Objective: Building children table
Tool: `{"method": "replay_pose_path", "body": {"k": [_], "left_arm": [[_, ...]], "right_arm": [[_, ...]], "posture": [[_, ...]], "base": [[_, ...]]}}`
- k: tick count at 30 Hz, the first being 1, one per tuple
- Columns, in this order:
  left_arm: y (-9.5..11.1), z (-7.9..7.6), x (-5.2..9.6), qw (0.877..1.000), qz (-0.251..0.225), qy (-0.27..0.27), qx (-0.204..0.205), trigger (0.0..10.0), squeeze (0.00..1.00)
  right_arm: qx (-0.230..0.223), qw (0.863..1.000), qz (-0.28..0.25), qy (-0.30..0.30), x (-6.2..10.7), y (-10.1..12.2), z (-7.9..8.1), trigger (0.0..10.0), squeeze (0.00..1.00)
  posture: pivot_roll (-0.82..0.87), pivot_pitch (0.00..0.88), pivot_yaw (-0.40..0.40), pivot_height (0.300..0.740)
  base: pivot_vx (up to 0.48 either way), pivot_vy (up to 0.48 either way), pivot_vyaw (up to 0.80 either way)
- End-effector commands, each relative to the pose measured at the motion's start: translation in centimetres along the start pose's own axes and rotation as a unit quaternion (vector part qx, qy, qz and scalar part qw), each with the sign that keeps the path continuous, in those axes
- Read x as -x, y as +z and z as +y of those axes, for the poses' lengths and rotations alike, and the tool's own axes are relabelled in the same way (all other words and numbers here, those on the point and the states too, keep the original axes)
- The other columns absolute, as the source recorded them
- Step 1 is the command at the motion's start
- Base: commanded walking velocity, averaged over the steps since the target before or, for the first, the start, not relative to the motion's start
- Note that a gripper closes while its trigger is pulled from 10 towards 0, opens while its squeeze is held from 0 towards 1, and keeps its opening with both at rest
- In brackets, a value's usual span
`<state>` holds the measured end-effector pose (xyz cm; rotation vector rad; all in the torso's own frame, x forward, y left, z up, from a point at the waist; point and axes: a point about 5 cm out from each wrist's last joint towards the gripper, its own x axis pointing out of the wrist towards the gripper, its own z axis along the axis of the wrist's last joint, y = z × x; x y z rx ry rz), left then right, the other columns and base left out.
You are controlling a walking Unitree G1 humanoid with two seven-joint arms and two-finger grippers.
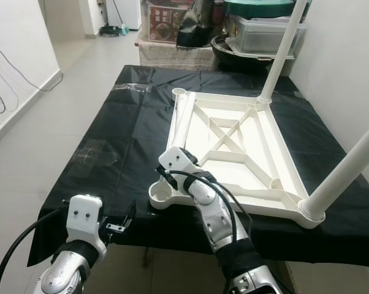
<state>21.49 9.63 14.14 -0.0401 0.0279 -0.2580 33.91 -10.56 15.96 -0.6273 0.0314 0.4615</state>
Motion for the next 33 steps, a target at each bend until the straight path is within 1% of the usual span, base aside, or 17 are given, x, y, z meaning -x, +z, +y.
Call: {"method": "replay_pose_path", "body": {"k": [1,8,10,13,15,20,24,26,27,29,31,32,33], "left_arm": [[0.2,-0.1,0.2,1.0,0.0,0.002,-0.001,10.0,0.0],[0.2,-0.1,0.1,1.0,0.0,0.002,-0.001,10.0,0.0],[0.3,-0.1,0.1,1.0,-0.001,0.003,0.0,10.0,0.0],[0.3,-0.1,0.1,1.0,-0.001,0.003,0.0,10.0,0.0],[0.4,-0.1,0.2,1.0,-0.001,0.004,0.0,10.0,0.0],[0.4,-0.1,0.2,1.0,-0.001,0.004,0.002,10.0,0.0],[0.4,-0.1,0.2,1.0,-0.001,0.004,0.002,10.0,0.0],[0.4,-0.2,0.3,1.0,-0.001,0.004,0.003,10.0,0.0],[0.4,-0.2,0.3,1.0,-0.001,0.004,0.003,10.0,0.0],[0.4,-0.4,0.4,1.0,-0.001,0.004,0.004,10.0,0.0],[0.3,-0.4,0.4,1.0,-0.001,0.004,0.004,10.0,0.0],[0.3,-0.4,0.4,1.0,0.0,0.004,0.004,10.0,0.0],[0.2,-0.4,0.4,1.0,0.0,0.003,0.003,10.0,0.0]], "right_arm": [[0.008,1.0,0.01,0.019,-0.1,-0.5,0.5,10.0,0.0],[0.018,0.999,0.012,0.024,-0.1,-0.6,0.8,10.0,0.0],[0.029,0.999,0.023,0.017,-0.3,-0.8,0.6,10.0,0.0],[0.032,0.999,0.028,0.013,-0.3,-0.8,0.5,10.0,0.0],[0.031,0.999,0.037,-0.008,-0.6,-0.9,-0.1,10.0,0.0],[0.026,0.998,0.046,-0.033,-1.0,-0.7,-0.6,10.0,0.0],[0.022,0.998,0.046,-0.042,-1.0,-0.6,-0.6,10.0,0.0],[0.018,0.996,0.051,-0.066,-1.2,-0.5,-0.7,10.0,0.0],[0.018,0.996,0.051,-0.066,-1.2,-0.5,-0.7,10.0,0.0],[0.003,0.994,0.054,-0.094,-1.3,-0.6,-0.5,10.0,0.0],[-0.001,0.993,0.055,-0.101,-1.4,-0.6,-0.4,10.0,0.0],[-0.007,0.993,0.055,-0.107,-1.4,-0.7,-0.3,2.5,0.0],[-0.023,0.991,0.056,-0.121,-1.5,-0.8,-0.3,0.0,0.0]], "posture": [[0.11,0.111,-0.063,0.74],[0.11,0.115,-0.064,0.74],[0.11,0.118,-0.065,0.74],[0.11,0.119,-0.066,0.74],[0.11,0.122,-0.065,0.74],[0.11,0.126,-0.066,0.74],[0.11,0.129,-0.069,0.74],[0.11,0.12,-0.074,0.74],[0.11,0.12,-0.074,0.74],[0.12,0.108,-0.075,0.74],[0.12,0.106,-0.077,0.74],[0.12,0.1,-0.079,0.74],[0.12,0.09,-0.08,0.74]], "base": [[0.0,0.0,0.0],[0.0,0.0,0.0],[0.0,0.0,0.0],[0.0,0.0,0.0],[0.0,0.0,0.0],[0.0,0.0,0.0],[0.0,0.0,0.0],[0.0,0.0,0.0],[0.0,0.0,0.0],[0.0,0.0,0.0],[0.0,0.0,0.0],[0.0,0.0,0.0],[0.0,0.0,0.0]]}}
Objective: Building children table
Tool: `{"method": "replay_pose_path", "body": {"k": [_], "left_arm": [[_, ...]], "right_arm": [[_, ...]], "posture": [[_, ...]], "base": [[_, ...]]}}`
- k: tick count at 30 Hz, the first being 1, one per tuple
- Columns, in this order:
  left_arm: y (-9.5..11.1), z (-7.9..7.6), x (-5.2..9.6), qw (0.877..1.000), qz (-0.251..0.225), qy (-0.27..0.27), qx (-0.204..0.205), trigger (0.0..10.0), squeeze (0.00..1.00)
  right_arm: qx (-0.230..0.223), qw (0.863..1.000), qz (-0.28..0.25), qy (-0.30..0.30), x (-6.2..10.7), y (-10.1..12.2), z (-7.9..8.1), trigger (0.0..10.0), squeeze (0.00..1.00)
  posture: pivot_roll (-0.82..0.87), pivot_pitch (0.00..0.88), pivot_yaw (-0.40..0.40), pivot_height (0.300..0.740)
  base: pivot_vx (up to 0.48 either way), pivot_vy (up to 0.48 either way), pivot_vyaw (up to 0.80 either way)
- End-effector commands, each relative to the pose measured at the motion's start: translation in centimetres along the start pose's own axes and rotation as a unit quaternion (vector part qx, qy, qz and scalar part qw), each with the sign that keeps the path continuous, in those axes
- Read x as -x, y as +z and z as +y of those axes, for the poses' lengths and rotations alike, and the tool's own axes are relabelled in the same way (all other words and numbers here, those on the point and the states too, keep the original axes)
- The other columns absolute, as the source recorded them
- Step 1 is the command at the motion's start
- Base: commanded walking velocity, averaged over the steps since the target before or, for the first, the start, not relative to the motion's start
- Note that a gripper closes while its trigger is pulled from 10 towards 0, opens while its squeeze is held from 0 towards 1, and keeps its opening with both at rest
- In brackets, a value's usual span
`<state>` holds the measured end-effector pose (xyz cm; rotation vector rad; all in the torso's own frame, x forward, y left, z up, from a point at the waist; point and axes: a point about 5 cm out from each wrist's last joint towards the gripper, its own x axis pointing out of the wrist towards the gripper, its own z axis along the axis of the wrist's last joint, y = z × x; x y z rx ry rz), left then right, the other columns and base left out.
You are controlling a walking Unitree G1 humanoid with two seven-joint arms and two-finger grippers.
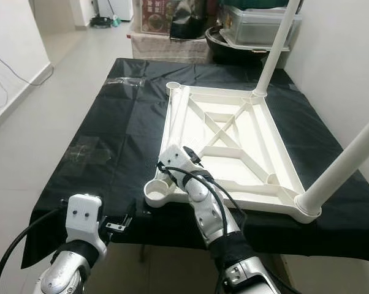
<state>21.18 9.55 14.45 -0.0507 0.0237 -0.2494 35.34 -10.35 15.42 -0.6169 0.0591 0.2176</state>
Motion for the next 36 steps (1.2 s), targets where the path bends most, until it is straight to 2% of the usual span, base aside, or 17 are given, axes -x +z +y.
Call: {"method": "replay_pose_path", "body": {"k": [1,6,9,14,18,20,23,25,26,27,28,29,30,32,33,34,36], "left_arm": [[-0.1,-0.3,0.1,1.0,0.004,-0.002,-0.002,10.0,0.0],[-0.3,-0.2,0.0,1.0,0.004,-0.002,-0.004,10.0,0.0],[-0.5,0.0,-0.2,1.0,0.007,0.0,-0.005,10.0,0.0],[-0.7,0.3,-0.5,1.0,0.009,0.004,-0.005,10.0,0.0],[-1.1,1.2,-1.0,1.0,0.012,0.022,0.006,10.0,0.0],[-1.2,1.3,-1.1,1.0,0.013,0.024,0.008,10.0,0.0],[-1.4,2.4,-1.6,0.999,0.015,0.039,0.031,10.0,0.0],[-1.4,3.5,-2.0,0.997,0.016,0.055,0.048,10.0,0.0],[-1.4,3.5,-2.0,0.997,0.016,0.055,0.048,10.0,0.0],[-1.4,4.1,-2.2,0.996,0.015,0.062,0.058,10.0,0.04],[-1.2,4.6,-2.4,0.995,0.011,0.069,0.071,10.0,0.41],[-1.2,4.6,-2.4,0.995,0.011,0.069,0.071,10.0,0.41],[-0.9,5.0,-2.5,0.993,0.002,0.07,0.091,10.0,1.0],[-0.1,5.9,-2.9,0.986,-0.021,0.075,0.149,10.0,1.0],[-0.1,5.9,-2.9,0.986,-0.021,0.075,0.149,10.0,1.0],[0.7,6.6,-3.1,0.966,-0.046,0.049,0.25,10.0,1.0],[0.7,6.6,-3.1,0.966,-0.046,0.049,0.25,10.0,1.0]], "right_arm": [[-0.023,0.999,0.011,-0.025,-0.2,-0.4,-0.1,0.0,0.0],[-0.078,0.995,0.015,-0.062,-0.6,-0.4,-0.3,0.0,0.0],[-0.136,0.988,0.007,-0.072,-0.7,-0.3,-0.2,0.0,0.0],[-0.168,0.982,-0.006,-0.083,-0.7,0.1,-0.5,0.0,0.0],[-0.249,0.963,-0.048,-0.092,-0.8,1.1,-1.6,0.0,0.0],[-0.259,0.96,-0.056,-0.092,-0.9,1.2,-1.7,0.0,0.0],[-0.337,0.934,-0.083,-0.089,-0.9,1.8,-2.5,0.0,0.0],[-0.421,0.899,-0.099,-0.063,-0.8,1.9,-3.2,0.0,0.0],[-0.421,0.899,-0.099,-0.063,-0.8,1.9,-3.2,0.0,0.0],[-0.466,0.877,-0.108,-0.039,-0.7,1.9,-3.4,0.0,0.0],[-0.495,0.861,-0.114,-0.021,-0.5,1.7,-3.6,0.0,0.0],[-0.495,0.861,-0.114,-0.021,-0.5,1.7,-3.6,0.0,0.0],[-0.522,0.844,-0.12,0.009,-0.3,1.3,-3.7,0.0,0.0],[-0.572,0.805,-0.137,0.084,0.5,0.5,-3.6,0.0,0.0],[-0.572,0.805,-0.137,0.084,0.5,0.5,-3.6,0.0,0.0],[-0.6,0.768,-0.155,0.161,1.5,0.1,-3.3,0.0,0.0],[-0.6,0.768,-0.155,0.161,1.5,0.1,-3.3,0.0,0.0]], "posture": [[0.12,0.09,-0.08,0.74],[0.12,0.075,-0.084,0.74],[0.13,0.065,-0.085,0.74],[0.13,0.057,-0.084,0.74],[0.14,0.019,-0.075,0.74],[0.14,0.019,-0.075,0.74],[0.14,0.0,-0.065,0.74],[0.14,0.0,-0.052,0.74],[0.14,0.0,-0.052,0.74],[0.14,0.0,-0.051,0.74],[0.14,0.0,-0.05,0.74],[0.14,0.0,-0.05,0.74],[0.14,0.0,-0.046,0.74],[0.15,0.0,-0.042,0.74],[0.15,0.0,-0.042,0.74],[0.15,0.0,-0.03,0.74],[0.15,0.0,-0.03,0.74]], "base": [[0.0,0.0,0.0],[0.0,0.0,0.0],[0.0,0.0,0.0],[0.0,0.0,0.0],[0.0,0.0,0.0],[0.0,0.0,0.0],[0.0,0.0,0.0],[0.0,0.0,0.0],[0.0,0.0,0.0],[0.0,0.0,0.0],[0.0,0.0,0.0],[0.0,0.0,0.0],[0.0,0.0,0.0],[0.0,0.0,0.0],[0.0,0.0,0.0],[0.0,0.0,0.0],[0.0,0.0,0.0]]}}
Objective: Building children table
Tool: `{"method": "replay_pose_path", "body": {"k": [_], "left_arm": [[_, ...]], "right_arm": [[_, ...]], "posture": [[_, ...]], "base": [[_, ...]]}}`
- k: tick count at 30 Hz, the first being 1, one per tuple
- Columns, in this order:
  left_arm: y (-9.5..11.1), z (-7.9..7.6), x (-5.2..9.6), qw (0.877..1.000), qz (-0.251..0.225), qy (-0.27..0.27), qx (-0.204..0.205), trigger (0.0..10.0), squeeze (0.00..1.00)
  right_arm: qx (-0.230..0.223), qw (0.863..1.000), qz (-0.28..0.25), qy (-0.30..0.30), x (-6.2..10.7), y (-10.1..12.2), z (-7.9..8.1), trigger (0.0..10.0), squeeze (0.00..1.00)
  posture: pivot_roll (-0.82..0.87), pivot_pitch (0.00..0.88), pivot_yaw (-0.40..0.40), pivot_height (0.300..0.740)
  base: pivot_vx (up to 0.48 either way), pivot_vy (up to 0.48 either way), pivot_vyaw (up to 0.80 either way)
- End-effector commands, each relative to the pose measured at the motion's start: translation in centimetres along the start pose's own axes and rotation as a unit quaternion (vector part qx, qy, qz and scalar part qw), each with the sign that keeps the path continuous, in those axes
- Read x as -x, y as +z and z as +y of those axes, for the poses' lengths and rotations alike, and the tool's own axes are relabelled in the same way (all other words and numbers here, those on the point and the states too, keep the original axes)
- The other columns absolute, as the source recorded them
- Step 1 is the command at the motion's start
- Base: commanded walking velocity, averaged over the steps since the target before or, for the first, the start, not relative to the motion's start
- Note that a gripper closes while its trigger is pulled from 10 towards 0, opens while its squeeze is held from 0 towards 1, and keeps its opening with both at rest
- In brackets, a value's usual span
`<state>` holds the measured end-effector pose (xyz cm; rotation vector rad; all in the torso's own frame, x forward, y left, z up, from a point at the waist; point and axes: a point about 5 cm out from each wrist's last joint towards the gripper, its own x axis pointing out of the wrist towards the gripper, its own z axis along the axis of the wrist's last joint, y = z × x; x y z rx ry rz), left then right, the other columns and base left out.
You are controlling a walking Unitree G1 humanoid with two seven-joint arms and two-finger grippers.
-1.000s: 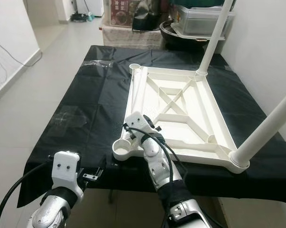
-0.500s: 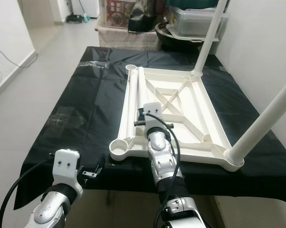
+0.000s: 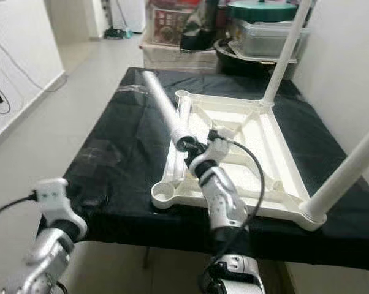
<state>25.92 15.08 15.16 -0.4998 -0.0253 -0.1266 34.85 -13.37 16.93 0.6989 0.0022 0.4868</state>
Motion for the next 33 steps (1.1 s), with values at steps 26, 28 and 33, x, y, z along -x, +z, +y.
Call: {"method": "replay_pose_path", "body": {"k": [26,28,33], "left_arm": [[5.4,1.3,1.1,0.93,-0.117,-0.139,0.321,10.0,0.0],[5.5,0.9,1.2,0.924,-0.117,-0.155,0.33,10.0,0.0],[6.1,0.5,1.6,0.904,-0.126,-0.189,0.362,10.0,0.0]], "right_arm": [[-0.123,0.91,0.218,0.33,7.4,-2.9,3.2,0.0,0.0],[-0.127,0.902,0.23,0.343,7.8,-2.8,3.1,0.0,0.0],[-0.139,0.888,0.247,0.362,8.6,-2.8,3.1,0.0,0.0]], "posture": [[0.14,0.0,-0.039,0.74],[0.14,0.0,-0.04,0.74],[0.14,0.0,-0.038,0.74]], "base": [[0.0,0.0,0.0],[0.0,0.0,0.0],[0.0,0.0,0.0]]}}
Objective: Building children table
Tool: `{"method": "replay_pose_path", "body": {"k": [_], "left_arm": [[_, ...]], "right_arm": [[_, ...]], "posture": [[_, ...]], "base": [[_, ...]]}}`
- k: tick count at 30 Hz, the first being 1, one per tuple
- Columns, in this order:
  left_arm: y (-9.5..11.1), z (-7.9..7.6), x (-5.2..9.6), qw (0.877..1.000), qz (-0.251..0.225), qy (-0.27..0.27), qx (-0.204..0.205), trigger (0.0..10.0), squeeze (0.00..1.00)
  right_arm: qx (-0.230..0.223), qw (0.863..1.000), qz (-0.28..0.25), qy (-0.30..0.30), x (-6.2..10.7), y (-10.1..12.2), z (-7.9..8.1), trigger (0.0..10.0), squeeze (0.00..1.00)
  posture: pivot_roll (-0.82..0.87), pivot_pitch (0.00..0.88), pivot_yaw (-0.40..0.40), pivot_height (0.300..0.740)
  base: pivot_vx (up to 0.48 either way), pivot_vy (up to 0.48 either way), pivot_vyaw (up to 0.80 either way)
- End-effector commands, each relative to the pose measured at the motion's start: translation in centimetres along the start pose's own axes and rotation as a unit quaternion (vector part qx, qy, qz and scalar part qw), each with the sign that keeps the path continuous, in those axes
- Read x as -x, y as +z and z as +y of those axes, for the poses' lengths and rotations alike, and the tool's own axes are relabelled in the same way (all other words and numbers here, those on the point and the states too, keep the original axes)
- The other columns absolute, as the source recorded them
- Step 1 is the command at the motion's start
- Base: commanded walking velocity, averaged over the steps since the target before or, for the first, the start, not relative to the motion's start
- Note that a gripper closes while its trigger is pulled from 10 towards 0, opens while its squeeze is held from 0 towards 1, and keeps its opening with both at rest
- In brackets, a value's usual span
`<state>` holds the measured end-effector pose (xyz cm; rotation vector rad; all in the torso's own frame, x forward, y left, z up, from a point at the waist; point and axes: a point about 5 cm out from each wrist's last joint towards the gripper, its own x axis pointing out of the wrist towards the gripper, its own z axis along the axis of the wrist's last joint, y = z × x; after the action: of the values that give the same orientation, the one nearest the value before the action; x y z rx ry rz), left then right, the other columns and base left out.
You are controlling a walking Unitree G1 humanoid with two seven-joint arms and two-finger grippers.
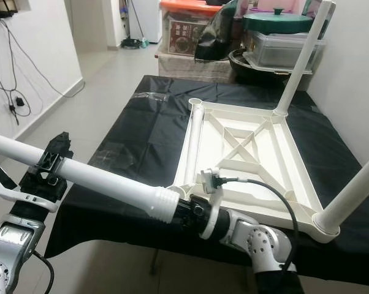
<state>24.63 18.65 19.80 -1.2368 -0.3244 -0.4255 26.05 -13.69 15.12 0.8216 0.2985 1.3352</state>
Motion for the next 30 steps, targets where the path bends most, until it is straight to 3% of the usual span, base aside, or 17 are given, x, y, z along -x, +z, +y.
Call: {"method": "replay_pose_path", "body": {"k": [1,8,9,11,12,30], "left_arm": [[0.1,-0.4,0.0,1.0,0.001,-0.017,0.012,10.0,0.0],[0.3,-1.3,0.7,0.997,0.011,-0.061,0.051,10.0,0.0],[0.4,-1.3,0.8,0.996,0.01,-0.063,0.058,9.4,0.0],[0.5,-1.3,0.9,0.996,0.009,-0.066,0.062,9.4,0.0],[0.7,-1.3,1.0,0.995,0.003,-0.066,0.069,0.0,0.0],[0.9,-0.8,1.4,0.994,-0.007,-0.062,0.092,0.0,0.0]], "right_arm": [[-0.007,0.999,0.013,0.03,-0.3,-0.4,0.6,0.0,0.0],[-0.023,0.999,0.023,0.041,0.1,-0.9,0.5,0.0,0.0],[-0.026,0.998,0.026,0.043,0.1,-1.0,0.4,0.0,0.0],[-0.028,0.998,0.031,0.045,0.1,-1.0,0.4,0.0,0.0],[-0.029,0.998,0.034,0.047,0.2,-1.1,0.5,0.0,0.0],[-0.019,0.998,0.037,0.053,0.3,-1.4,0.4,0.0,0.0]], "posture": [[0.14,0.0,-0.038,0.74],[0.14,0.0,-0.041,0.74],[0.14,0.0,-0.041,0.74],[0.14,0.0,-0.041,0.74],[0.14,0.0,-0.038,0.74],[0.13,0.0,-0.033,0.74]], "base": [[0.0,0.0,0.0],[0.0,0.0,0.0],[0.0,0.0,0.0],[0.0,0.0,0.0],[0.0,0.0,0.0],[0.0,0.0,0.0]]}}
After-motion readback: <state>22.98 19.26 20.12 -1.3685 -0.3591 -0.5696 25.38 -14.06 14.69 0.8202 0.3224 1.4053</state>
